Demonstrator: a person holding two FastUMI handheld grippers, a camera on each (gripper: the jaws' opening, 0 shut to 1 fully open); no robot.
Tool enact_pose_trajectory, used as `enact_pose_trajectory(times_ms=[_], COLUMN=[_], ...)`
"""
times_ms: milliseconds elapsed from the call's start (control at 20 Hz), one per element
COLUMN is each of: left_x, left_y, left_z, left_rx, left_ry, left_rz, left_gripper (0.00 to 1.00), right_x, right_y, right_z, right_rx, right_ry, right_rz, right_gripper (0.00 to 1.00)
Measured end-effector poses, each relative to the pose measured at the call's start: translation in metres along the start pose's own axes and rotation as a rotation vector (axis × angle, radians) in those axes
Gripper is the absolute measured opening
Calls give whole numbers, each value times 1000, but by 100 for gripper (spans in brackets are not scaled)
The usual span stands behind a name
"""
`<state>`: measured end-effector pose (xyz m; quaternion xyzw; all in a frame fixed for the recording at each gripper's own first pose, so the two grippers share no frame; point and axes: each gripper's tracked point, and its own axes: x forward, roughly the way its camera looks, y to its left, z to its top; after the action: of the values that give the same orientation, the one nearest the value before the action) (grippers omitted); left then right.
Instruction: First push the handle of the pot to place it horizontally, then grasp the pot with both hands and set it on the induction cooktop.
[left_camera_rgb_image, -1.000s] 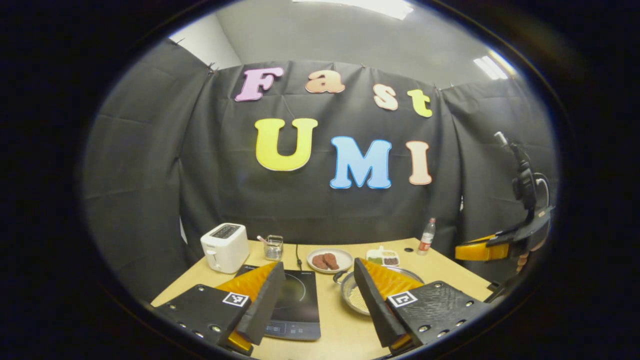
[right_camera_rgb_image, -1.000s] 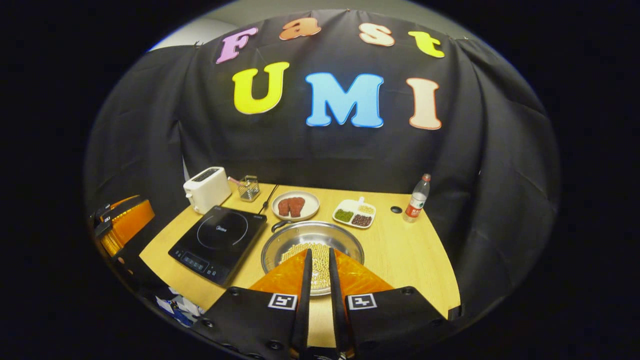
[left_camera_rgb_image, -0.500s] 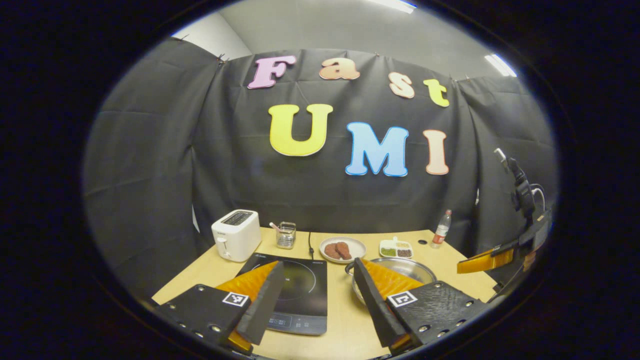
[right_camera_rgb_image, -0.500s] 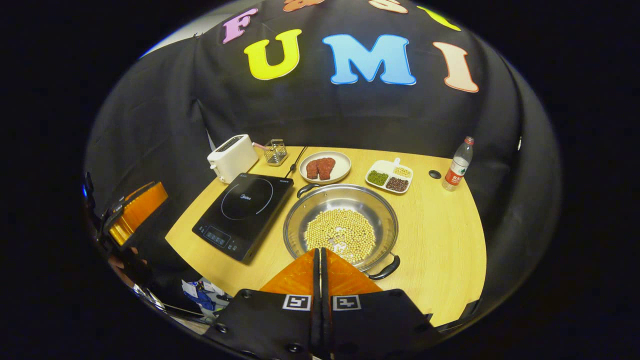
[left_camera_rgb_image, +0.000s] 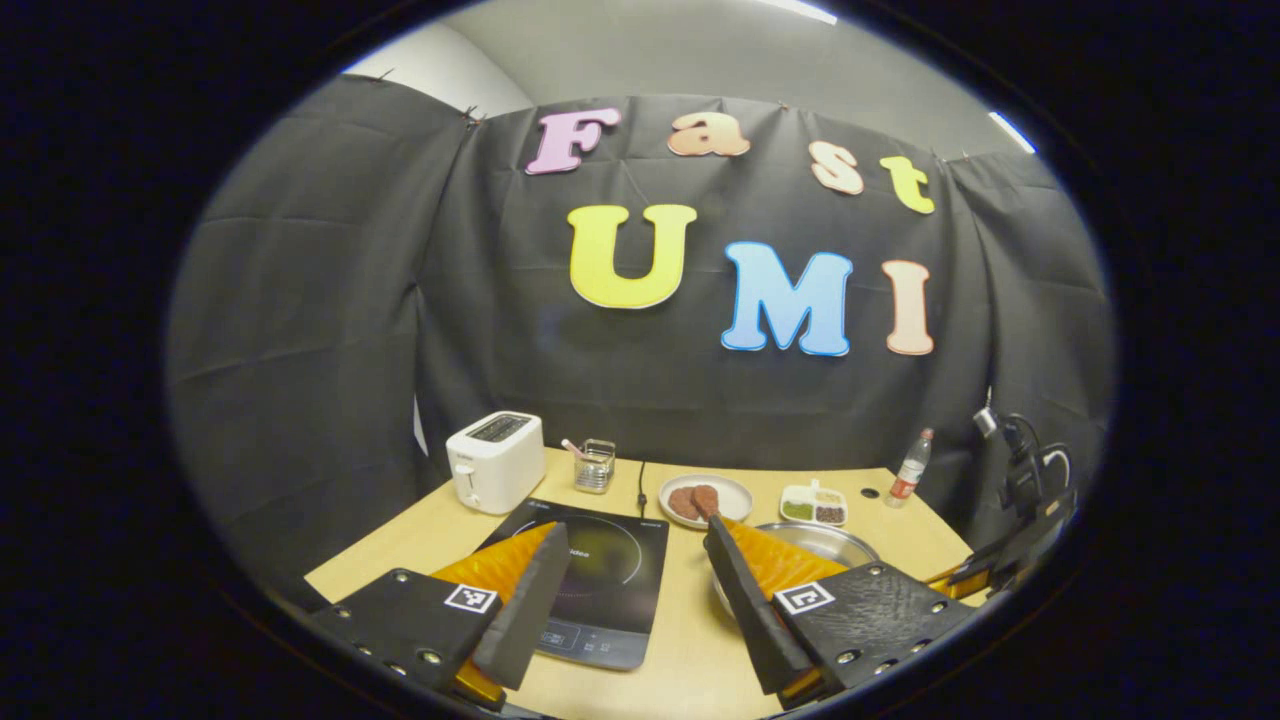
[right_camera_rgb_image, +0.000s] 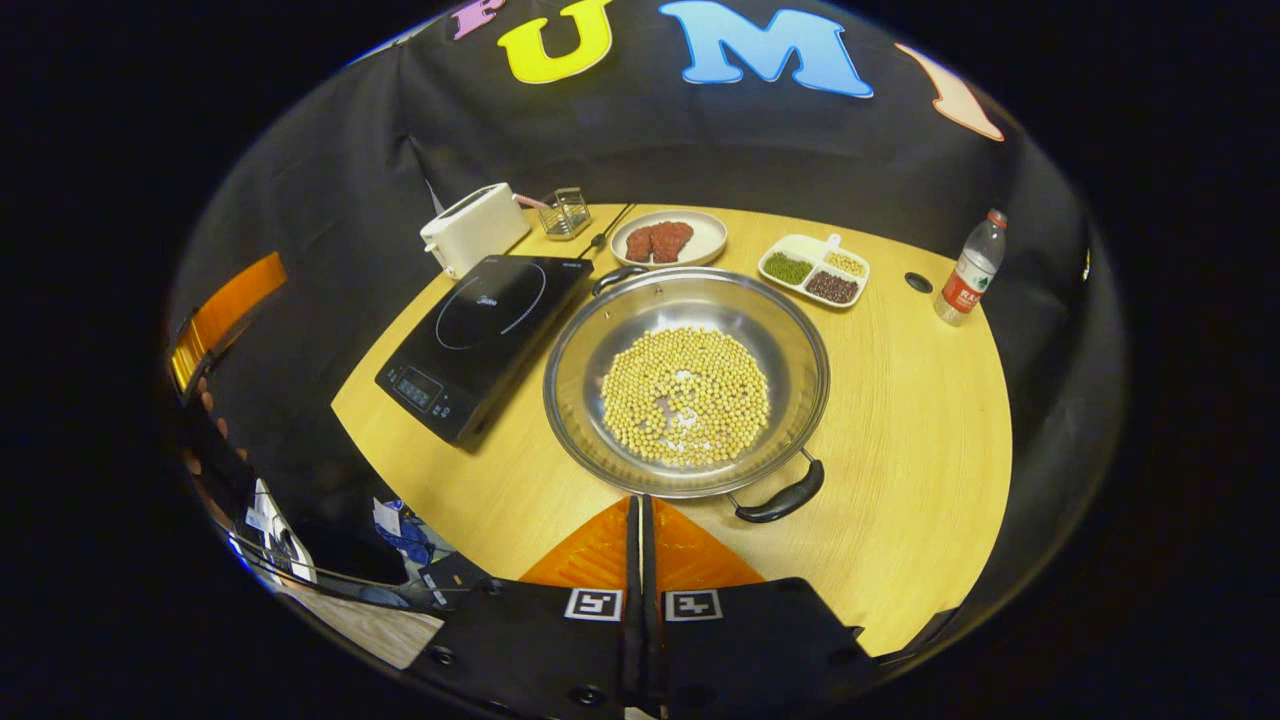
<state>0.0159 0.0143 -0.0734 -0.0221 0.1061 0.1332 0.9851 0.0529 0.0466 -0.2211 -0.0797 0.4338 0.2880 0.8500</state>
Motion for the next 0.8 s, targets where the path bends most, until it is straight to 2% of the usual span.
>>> enact_pose_trajectory(times_ms=[150, 350, 550, 800], left_x=[-4, -10, -14, -16], left_y=[0, 2, -2, -13], left_z=[-4, -10, -20, -25], left_rx=[-11, -8, -22, -20], left_ry=[12, 29, 61, 81], left_rz=[49, 109, 153, 184], left_gripper=[84, 82, 85, 82], right_x=[22, 43, 57, 65], right_y=[-12, -23, -30, -47], right_z=[-15, -23, -30, -34], right_rx=[17, -33, -85, -155], right_ry=[67, 106, 151, 180], right_rz=[9, 10, 11, -1], right_gripper=[2, 2, 2, 2])
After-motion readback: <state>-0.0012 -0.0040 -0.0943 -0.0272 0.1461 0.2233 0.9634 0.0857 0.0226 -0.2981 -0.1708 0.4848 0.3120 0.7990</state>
